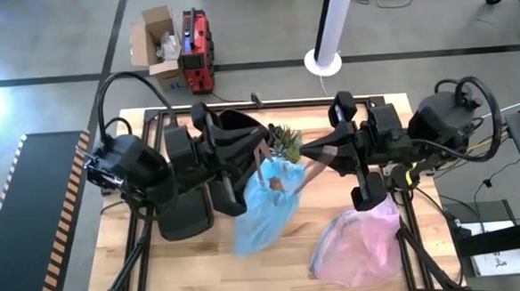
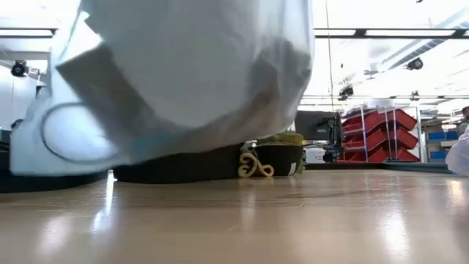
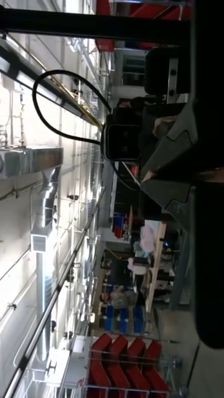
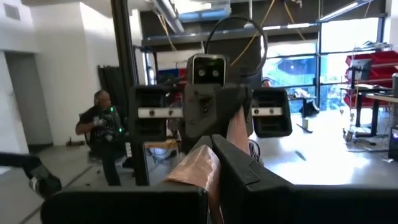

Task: Place trash/remove bag and relplace
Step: Close the blue trash bag

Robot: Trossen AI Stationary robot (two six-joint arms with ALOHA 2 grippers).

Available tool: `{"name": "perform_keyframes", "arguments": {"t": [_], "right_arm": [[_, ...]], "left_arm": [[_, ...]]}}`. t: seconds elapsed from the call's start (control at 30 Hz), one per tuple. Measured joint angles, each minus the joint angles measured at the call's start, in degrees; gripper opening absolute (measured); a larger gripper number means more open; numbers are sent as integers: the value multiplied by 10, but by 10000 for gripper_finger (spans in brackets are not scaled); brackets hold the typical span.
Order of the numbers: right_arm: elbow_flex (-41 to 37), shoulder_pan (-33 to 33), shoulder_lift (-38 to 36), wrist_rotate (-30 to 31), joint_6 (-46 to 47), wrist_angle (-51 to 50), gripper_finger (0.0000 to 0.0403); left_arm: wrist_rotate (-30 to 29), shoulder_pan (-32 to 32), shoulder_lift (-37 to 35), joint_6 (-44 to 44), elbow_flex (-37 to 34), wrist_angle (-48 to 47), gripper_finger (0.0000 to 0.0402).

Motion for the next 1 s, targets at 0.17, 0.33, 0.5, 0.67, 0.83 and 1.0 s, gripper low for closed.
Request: {"name": "perform_keyframes", "arguments": {"t": [0.17,0.33,0.5,0.67,0.83,1.0], "right_arm": [[0,0,7,1,4,-52,0],[-1,-4,30,-1,3,-61,0],[-2,-16,59,-1,12,-87,0],[-2,-34,81,-5,19,-96,0],[-2,-32,69,-5,15,-114,0],[-2,-25,10,73,-18,-136,0]], "left_arm": [[-1,0,1,-6,0,9,0],[-1,0,1,-6,0,19,0],[17,1,1,-18,0,28,0],[32,1,1,-21,0,46,0],[7,-34,-10,32,4,25,0],[-209,-119,-48,108,10,-60,13]]}}
